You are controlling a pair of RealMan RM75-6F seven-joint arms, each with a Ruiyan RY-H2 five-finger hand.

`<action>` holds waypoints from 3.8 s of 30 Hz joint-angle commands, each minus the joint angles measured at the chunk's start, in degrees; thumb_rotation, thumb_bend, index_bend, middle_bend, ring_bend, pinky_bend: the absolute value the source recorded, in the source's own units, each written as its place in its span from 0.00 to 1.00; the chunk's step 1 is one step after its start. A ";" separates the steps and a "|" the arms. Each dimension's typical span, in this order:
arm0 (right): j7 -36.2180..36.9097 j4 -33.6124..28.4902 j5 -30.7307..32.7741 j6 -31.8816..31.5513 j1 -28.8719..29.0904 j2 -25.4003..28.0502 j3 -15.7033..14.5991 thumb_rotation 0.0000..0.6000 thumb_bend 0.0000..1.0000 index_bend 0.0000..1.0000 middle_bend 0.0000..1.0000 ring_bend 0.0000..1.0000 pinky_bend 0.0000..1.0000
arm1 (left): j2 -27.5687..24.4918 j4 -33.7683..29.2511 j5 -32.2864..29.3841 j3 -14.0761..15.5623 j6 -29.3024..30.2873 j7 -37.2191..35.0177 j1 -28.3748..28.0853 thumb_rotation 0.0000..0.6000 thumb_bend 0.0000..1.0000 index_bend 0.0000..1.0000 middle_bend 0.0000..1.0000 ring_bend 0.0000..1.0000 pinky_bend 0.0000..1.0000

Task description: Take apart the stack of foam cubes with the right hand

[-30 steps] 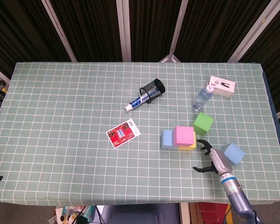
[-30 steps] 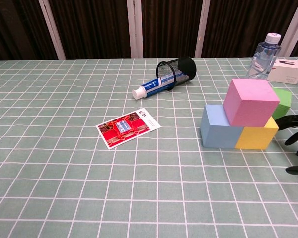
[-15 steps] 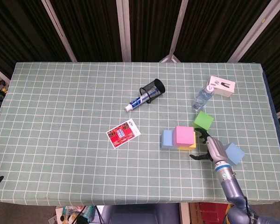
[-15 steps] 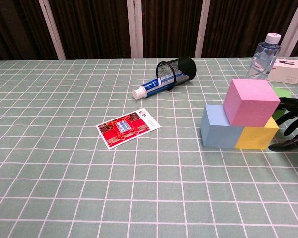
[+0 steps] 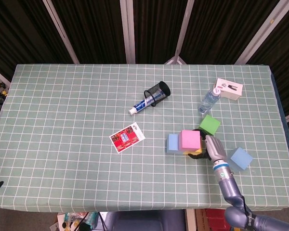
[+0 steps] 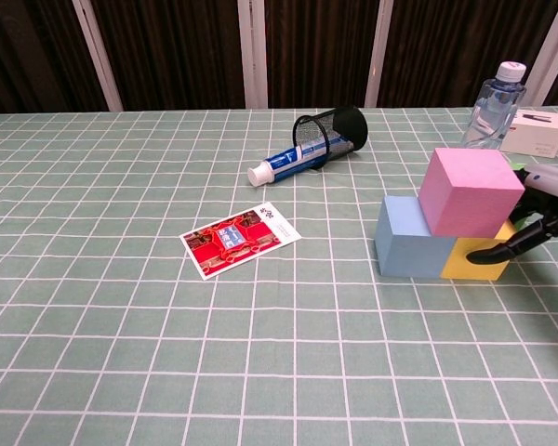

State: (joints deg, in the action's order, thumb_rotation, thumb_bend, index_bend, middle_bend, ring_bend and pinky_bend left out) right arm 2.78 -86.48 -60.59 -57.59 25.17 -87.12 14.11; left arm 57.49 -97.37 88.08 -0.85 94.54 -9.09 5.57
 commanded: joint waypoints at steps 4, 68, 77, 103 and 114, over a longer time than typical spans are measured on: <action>-1.13 0.94 1.11 -0.93 0.03 -0.85 -0.02 1.00 0.10 0.39 0.43 0.31 0.27 | 0.03 0.03 0.17 0.05 -0.02 0.11 -0.06 1.00 0.18 0.17 0.00 0.00 0.00; 10.24 -20.82 -24.98 -10.39 -10.68 15.25 -8.88 1.00 0.10 0.45 0.60 0.41 0.22 | -0.13 -0.04 0.88 0.66 -0.39 -0.01 -0.35 1.00 0.18 0.17 0.01 0.00 0.00; 9.15 -15.85 -23.35 -6.78 -9.00 13.20 -10.68 1.00 0.10 0.45 0.60 0.40 0.16 | -0.17 0.10 0.95 0.65 -0.28 -0.23 -0.35 1.00 0.18 0.17 0.01 0.00 0.00; 1.49 -18.36 -19.77 -13.33 -9.60 23.23 -8.59 1.00 0.10 0.02 0.06 0.04 0.00 | -0.21 0.07 0.80 0.65 0.06 -0.45 -0.13 1.00 0.18 0.17 0.01 0.00 0.00; 6.68 -10.78 -22.77 -27.32 -17.69 23.80 -9.19 1.00 0.10 0.02 0.06 0.05 0.00 | -0.19 0.10 0.72 0.60 0.21 -0.68 -0.03 1.00 0.18 0.17 0.01 0.00 0.00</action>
State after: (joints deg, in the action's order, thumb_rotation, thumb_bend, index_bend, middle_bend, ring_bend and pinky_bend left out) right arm 8.84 -99.36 -80.93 -81.91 9.82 -63.30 6.19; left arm 57.29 -97.27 88.80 -0.25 94.76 -9.77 5.53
